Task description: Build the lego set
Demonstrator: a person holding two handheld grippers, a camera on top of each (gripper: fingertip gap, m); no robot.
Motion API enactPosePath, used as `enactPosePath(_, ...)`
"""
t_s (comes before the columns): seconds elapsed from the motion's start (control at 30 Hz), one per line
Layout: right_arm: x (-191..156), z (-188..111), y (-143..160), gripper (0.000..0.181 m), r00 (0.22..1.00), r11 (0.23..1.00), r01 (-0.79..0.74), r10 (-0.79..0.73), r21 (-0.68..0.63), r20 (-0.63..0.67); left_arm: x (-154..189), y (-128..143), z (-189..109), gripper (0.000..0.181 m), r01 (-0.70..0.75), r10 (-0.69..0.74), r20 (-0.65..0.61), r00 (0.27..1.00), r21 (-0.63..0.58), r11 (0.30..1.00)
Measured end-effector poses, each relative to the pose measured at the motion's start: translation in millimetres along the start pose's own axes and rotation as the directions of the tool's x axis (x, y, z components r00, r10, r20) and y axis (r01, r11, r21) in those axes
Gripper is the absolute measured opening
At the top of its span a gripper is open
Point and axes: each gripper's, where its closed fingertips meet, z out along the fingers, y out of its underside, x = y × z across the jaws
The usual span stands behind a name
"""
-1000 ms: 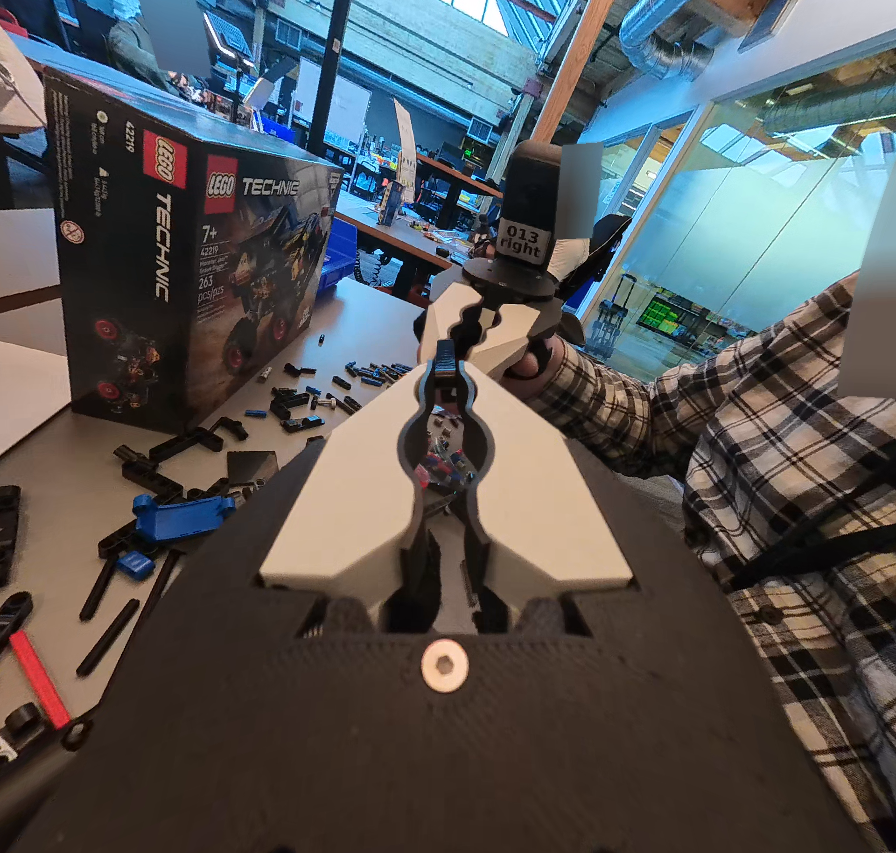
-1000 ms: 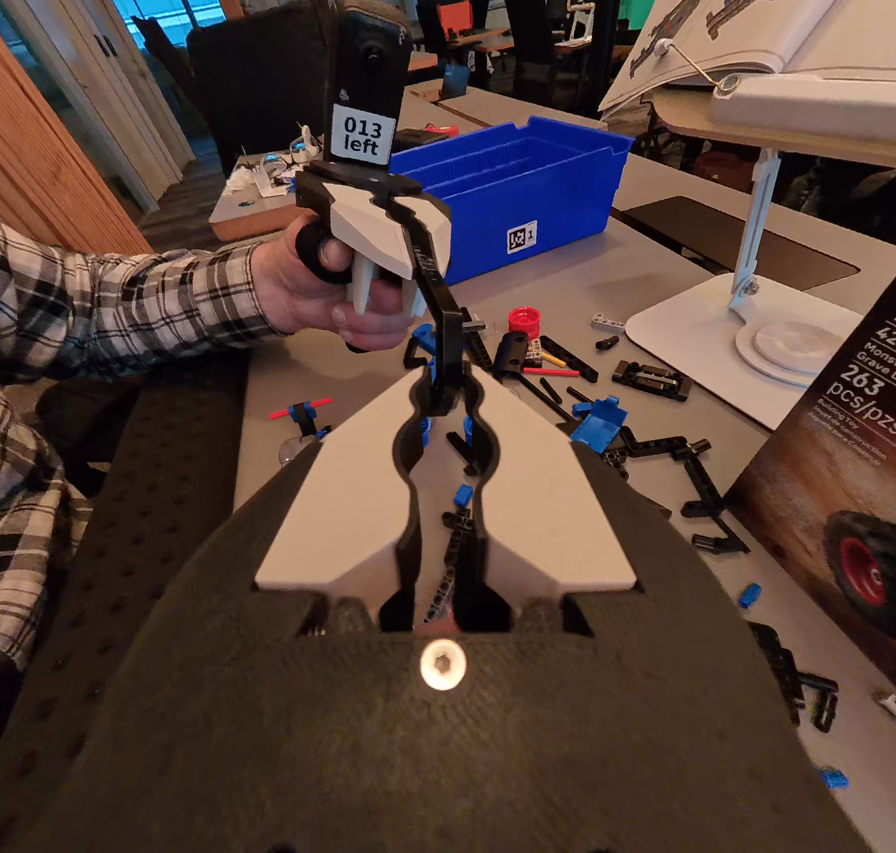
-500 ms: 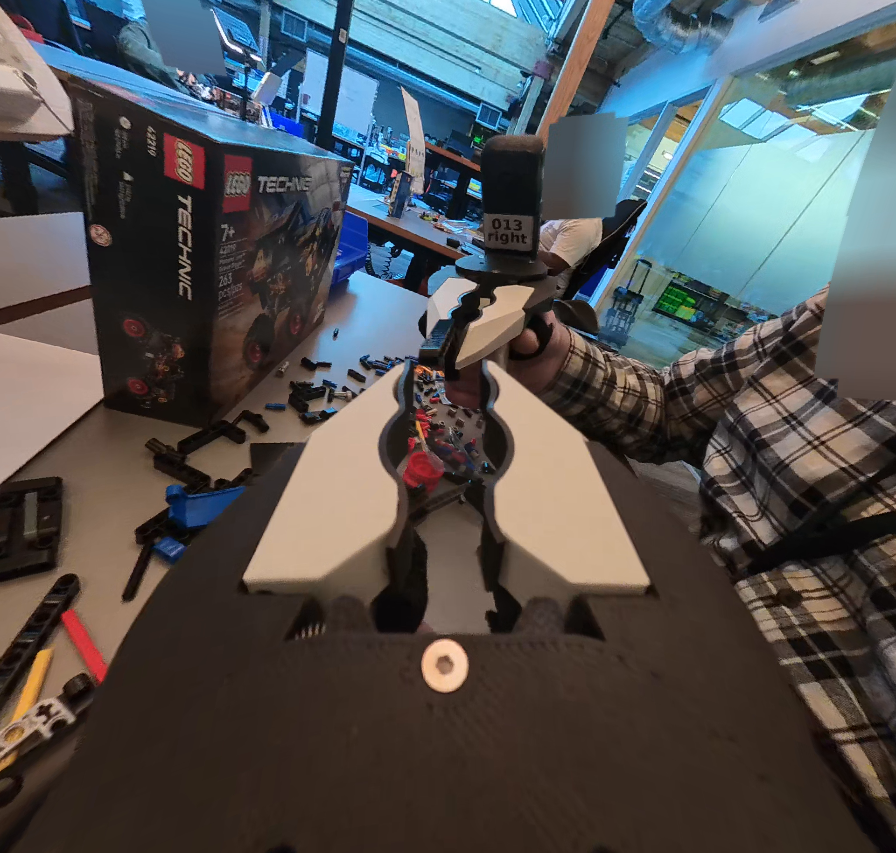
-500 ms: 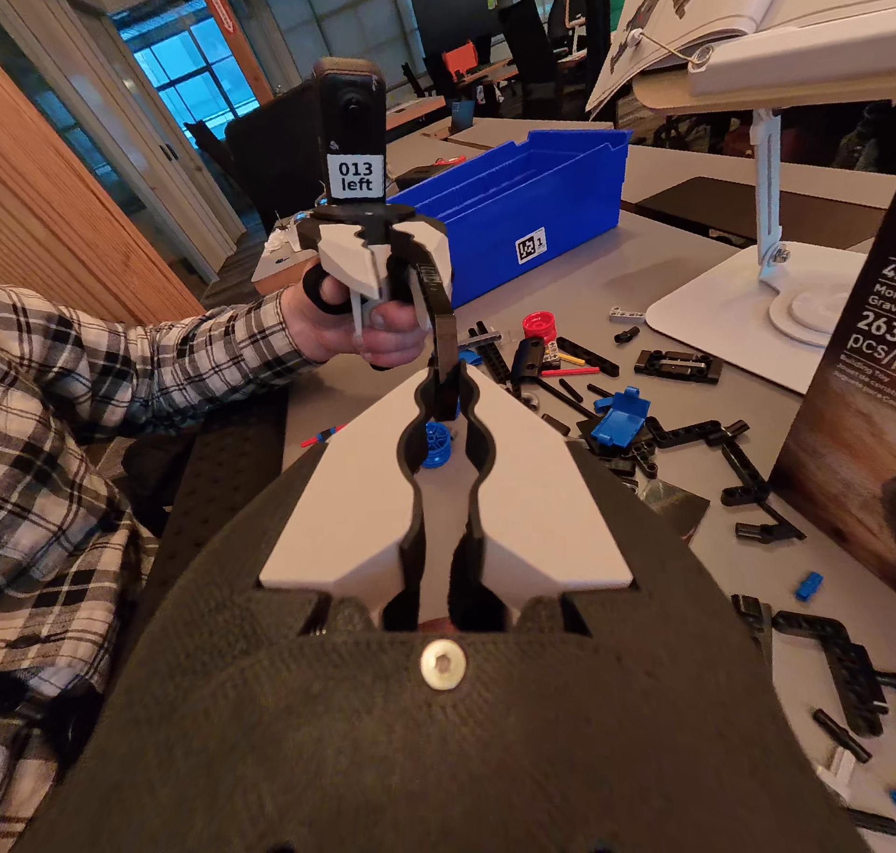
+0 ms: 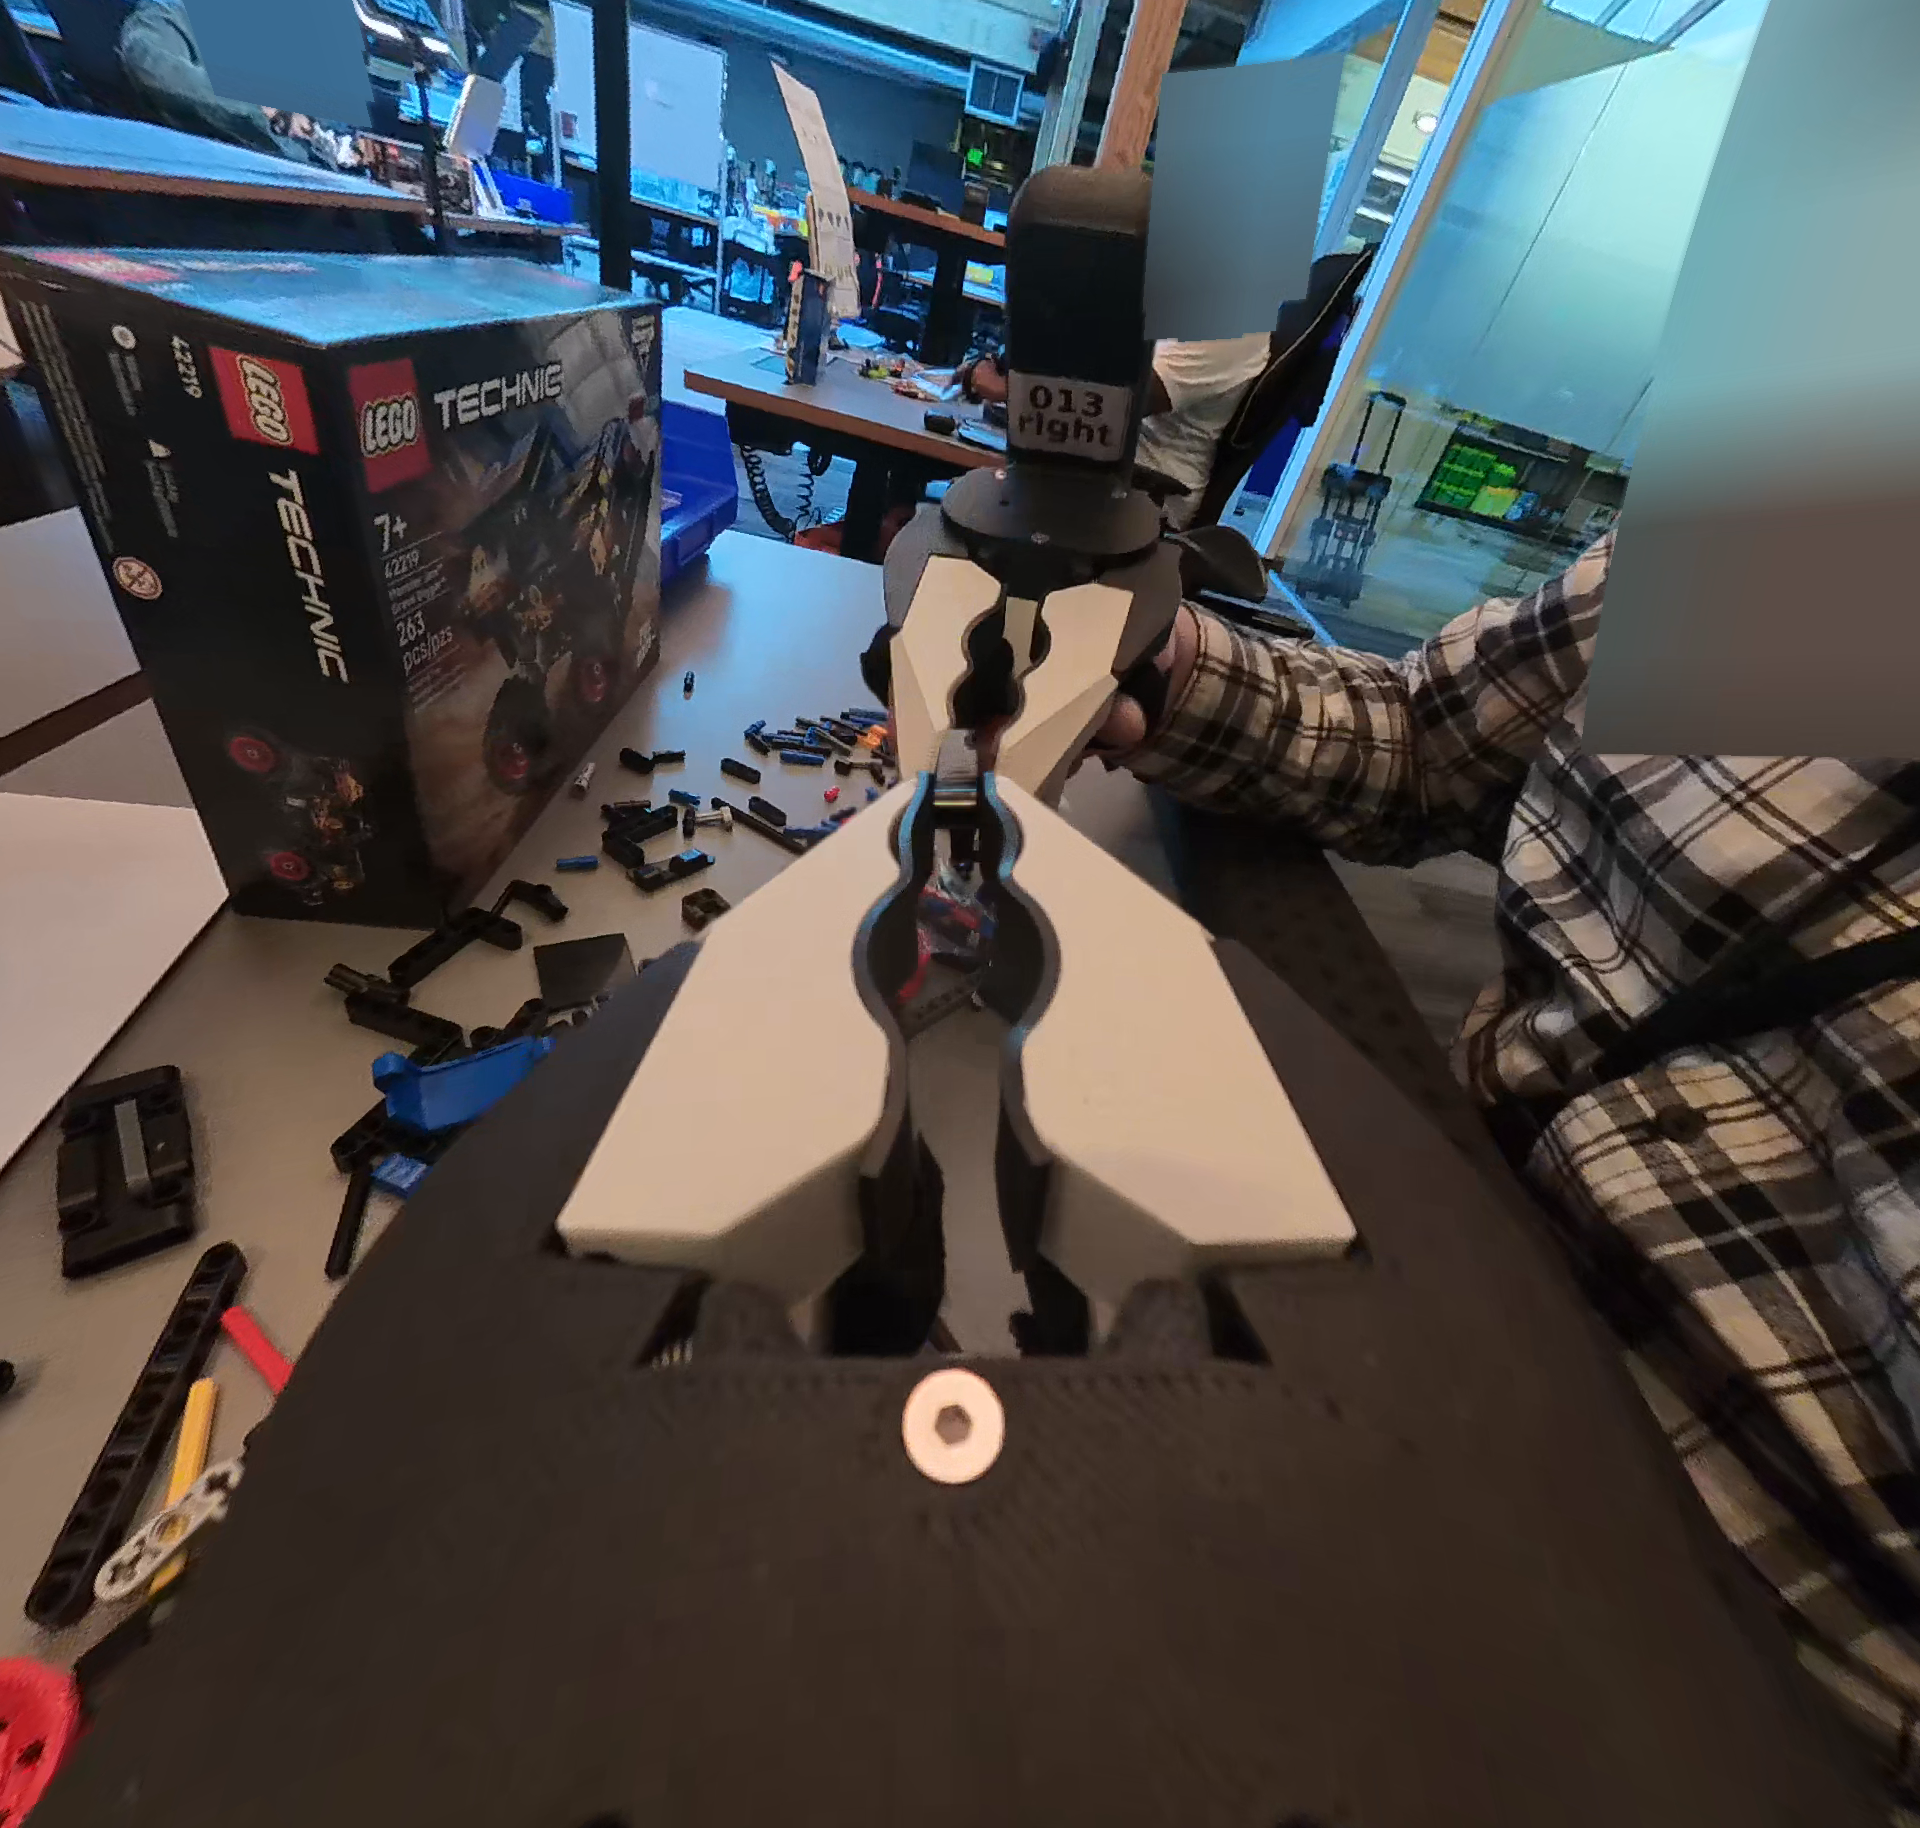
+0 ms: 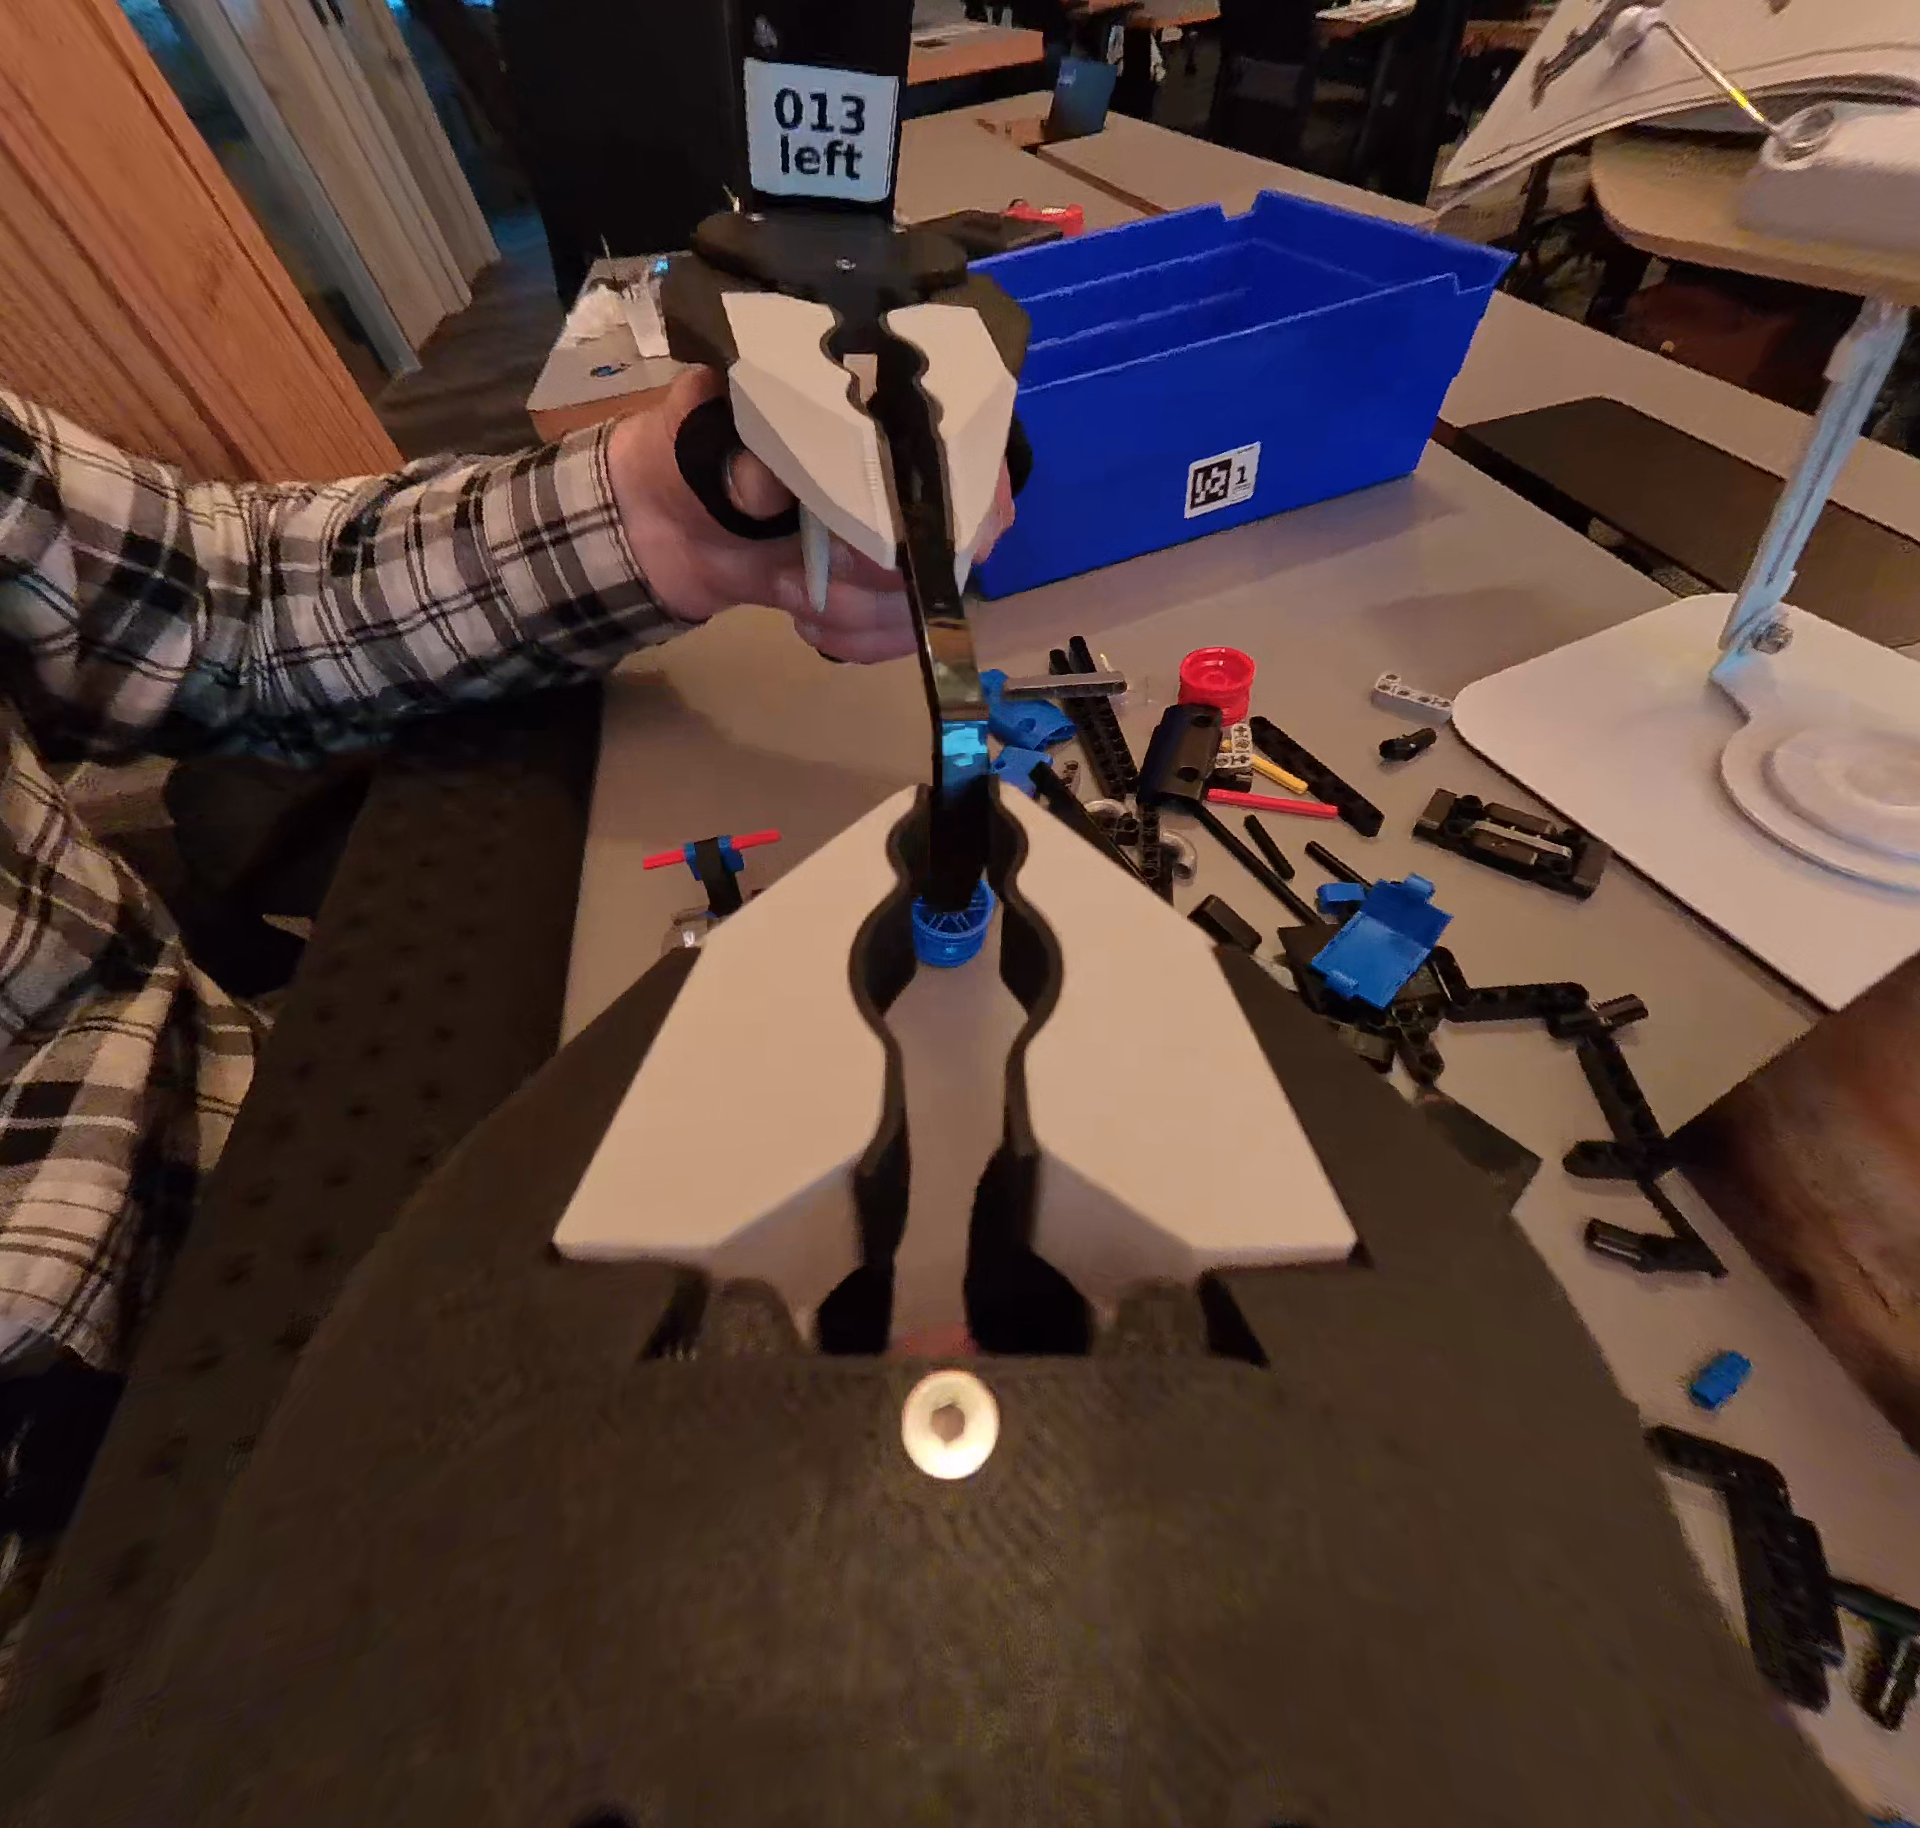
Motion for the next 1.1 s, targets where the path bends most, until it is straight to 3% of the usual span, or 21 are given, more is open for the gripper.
enactPosePath(0.17, -10.4, 4.8, -3.0, 0.017, 0.996, 1.000, -0.027, 0.028, -0.012, 0.079, 2.9, 3.3, -7.5, 0.005, 0.040, -0.040, 0.011, 0.999, -0.024, 0.999)
enactPosePath(0.27, -11.4, 7.6, -4.0, 0.007, 0.990, 0.997, -0.071, 0.071, -0.008, 0.118, 4.6, 5.3, -11.0, 0.005, 0.066, -0.065, 0.015, 0.998, -0.019, 0.998)
enactPosePath(0.4, -5.6, 6.2, -4.8, 0.022, 0.976, 0.988, -0.155, 0.153, 0.000, 0.153, 2.4, 8.0, -16.5, 0.005, 0.112, -0.113, 0.029, 0.993, 0.003, 0.994)
enactPosePath(0.53, -3.7, 3.3, -4.3, 0.021, 0.981, 0.991, -0.136, 0.135, -0.007, 0.140, 4.8, 10.9, -16.1, 0.005, 0.131, -0.131, 0.017, 0.991, 0.007, 0.991)
enactPosePath(0.67, -11.0, 11.8, 5.4, 0.006, 0.988, 0.996, -0.074, 0.080, -0.052, 0.133, 3.7, 13.6, -14.8, 0.005, 0.134, -0.134, 0.028, 0.991, 0.004, 0.991)
enactPosePath(0.93, -19.3, 13.5, 9.9, 0.006, 0.986, 0.997, -0.048, 0.057, -0.060, 0.159, 10.9, 19.2, -16.8, 0.006, 0.146, -0.147, 0.018, 0.989, 0.020, 0.989)
enactPosePath(1.1, -19.9, 14.8, 12.8, 0.005, 0.990, 0.998, -0.021, 0.030, -0.061, 0.138, 13.8, 26.4, -19.0, 0.009, 0.096, -0.092, 0.068, 0.993, -0.070, 0.993)
